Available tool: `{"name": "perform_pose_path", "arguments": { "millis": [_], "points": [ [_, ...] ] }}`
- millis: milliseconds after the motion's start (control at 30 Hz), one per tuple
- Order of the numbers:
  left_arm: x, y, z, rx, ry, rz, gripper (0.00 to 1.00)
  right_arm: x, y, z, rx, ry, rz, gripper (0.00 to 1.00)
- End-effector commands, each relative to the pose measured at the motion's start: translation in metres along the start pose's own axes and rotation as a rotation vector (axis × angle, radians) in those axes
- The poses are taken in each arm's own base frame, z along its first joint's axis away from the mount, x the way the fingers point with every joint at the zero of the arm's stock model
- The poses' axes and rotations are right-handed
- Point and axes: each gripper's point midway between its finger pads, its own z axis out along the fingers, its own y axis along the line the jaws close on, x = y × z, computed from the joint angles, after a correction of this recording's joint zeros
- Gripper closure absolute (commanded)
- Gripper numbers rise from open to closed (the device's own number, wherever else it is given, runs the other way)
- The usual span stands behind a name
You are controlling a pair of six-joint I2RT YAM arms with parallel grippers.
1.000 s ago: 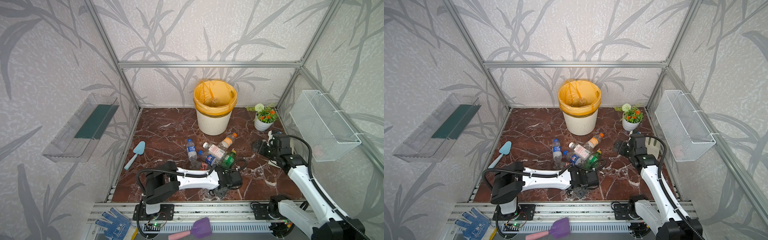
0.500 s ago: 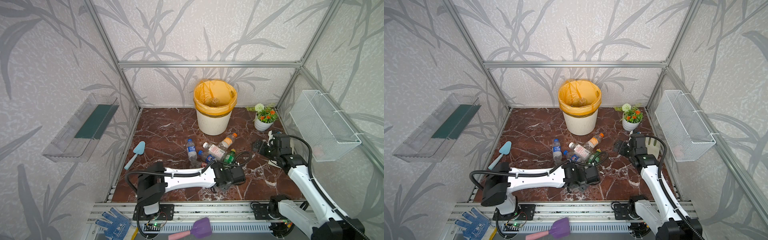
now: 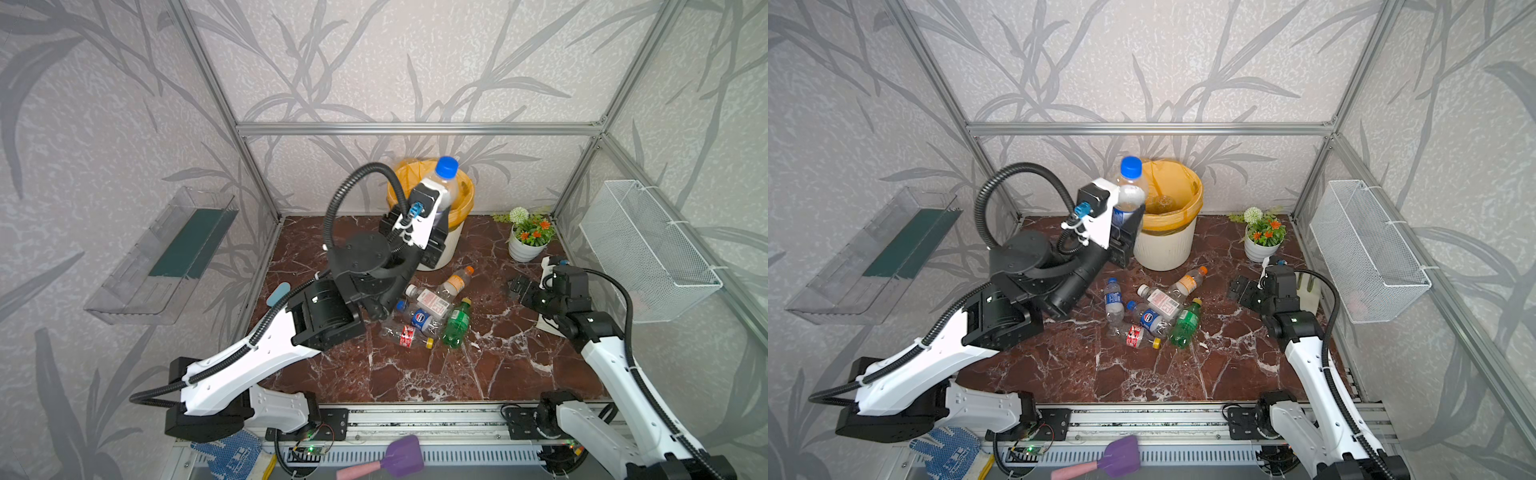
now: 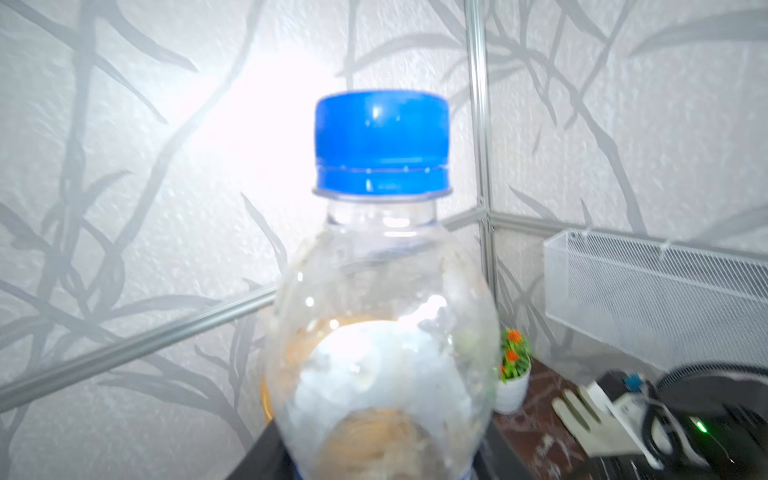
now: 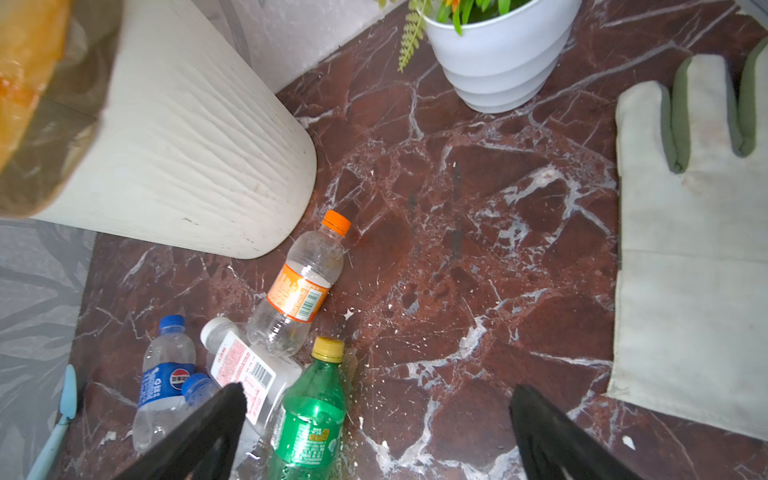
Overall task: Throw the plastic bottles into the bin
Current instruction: 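Lift the blue-capped bottle with the left gripper over the bin and release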
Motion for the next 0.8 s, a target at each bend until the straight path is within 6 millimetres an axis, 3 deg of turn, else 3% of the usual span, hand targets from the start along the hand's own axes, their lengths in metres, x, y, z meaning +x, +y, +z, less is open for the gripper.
{"name": "perform_pose_path", "arguments": {
  "millis": [0, 67, 133, 200, 233, 300, 467, 500, 533, 633, 767],
  "points": [
    [0.021, 0.019, 0.057, -0.015, -0.034, -0.034, 0.51, -0.011, 0.015, -0.01, -0.059, -0.024, 0.028, 0.01],
    [0.057, 0.033, 0.101, -0.009, 0.067, -0.147, 0.48, -0.01, 0.02, -0.01, -0.084, -0.009, 0.03, 0.03],
    [0.115, 0.032, 0.145, 0.012, 0.288, -0.212, 0.45, -0.008, 0.024, -0.008, -0.1, 0.014, 0.03, 0.04],
    [0.163, 0.03, 0.169, -0.004, 0.478, -0.246, 0.36, -0.006, 0.025, -0.008, -0.101, 0.03, 0.026, 0.04],
    [0.167, 0.03, 0.172, -0.016, 0.506, -0.252, 0.25, -0.008, 0.025, -0.009, -0.097, 0.028, 0.021, 0.04],
    [0.161, 0.025, 0.175, 0.01, 0.494, -0.265, 0.02, -0.014, 0.026, -0.014, -0.087, 0.006, 0.001, 0.03],
    [0.105, 0.036, 0.173, -0.007, 0.325, -0.305, 0.01, -0.02, 0.031, -0.016, -0.095, 0.009, 0.0, 0.03],
    [0.082, 0.039, 0.168, -0.007, 0.262, -0.314, 0.01, -0.02, 0.032, -0.016, -0.1, 0.013, 0.005, 0.03],
    [0.078, 0.04, 0.164, -0.005, 0.242, -0.314, 0.01, -0.019, 0.032, -0.015, -0.099, 0.016, 0.011, 0.03],
    [0.079, 0.044, 0.144, -0.021, 0.181, -0.352, 0.01, -0.015, 0.028, -0.013, -0.084, 0.025, 0.023, 0.03],
    [0.112, 0.05, 0.118, -0.06, 0.25, -0.358, 0.01, -0.006, 0.022, -0.008, -0.064, 0.055, 0.061, 0.03]
  ]
}}
